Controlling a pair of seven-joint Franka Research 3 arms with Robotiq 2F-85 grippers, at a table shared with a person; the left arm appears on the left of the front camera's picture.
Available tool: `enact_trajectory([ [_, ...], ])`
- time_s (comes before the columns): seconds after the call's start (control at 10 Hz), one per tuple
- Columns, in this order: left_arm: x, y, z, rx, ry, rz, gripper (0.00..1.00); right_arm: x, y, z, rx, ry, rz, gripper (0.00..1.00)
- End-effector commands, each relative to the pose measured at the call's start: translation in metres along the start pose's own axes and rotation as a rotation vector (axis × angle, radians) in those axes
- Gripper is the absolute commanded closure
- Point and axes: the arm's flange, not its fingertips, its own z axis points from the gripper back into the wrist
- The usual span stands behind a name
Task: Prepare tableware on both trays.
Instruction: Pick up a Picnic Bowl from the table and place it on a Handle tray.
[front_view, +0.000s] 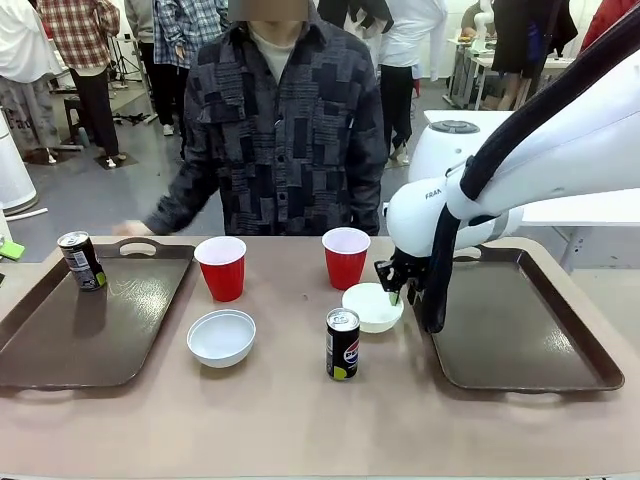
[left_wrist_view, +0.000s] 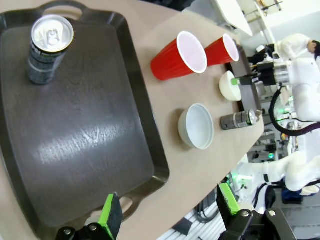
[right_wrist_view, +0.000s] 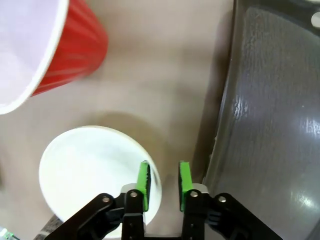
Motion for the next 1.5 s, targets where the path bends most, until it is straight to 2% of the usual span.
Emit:
enact_trajectory([
  [0.0, 0.0, 0.001, 0.003, -0.009, 0.002, 0.001, 0.0, 0.002, 0.004, -0.007, -0.037, -0.022, -0.016, 0.94],
  [0.2, 0.0, 0.001, 0.003, -0.009, 0.002, 0.001, 0.0, 0.003, 0.004, -0.007, -0.038, -0.024, -0.019, 1.0],
  [0.9, 0.0, 0.001, 0.003, -0.009, 0.002, 0.001, 0.0, 0.001, 0.006, 0.001, -0.018, -0.014, -0.036, 1.0],
  [1.2, 0.0, 0.001, 0.003, -0.009, 0.002, 0.001, 0.0, -0.031, 0.028, 0.079, 0.018, -0.031, 0.06, 1.0],
  [1.4, 0.0, 0.001, 0.003, -0.009, 0.002, 0.001, 0.0, -0.04, 0.029, 0.116, 0.025, -0.048, 0.061, 1.0],
])
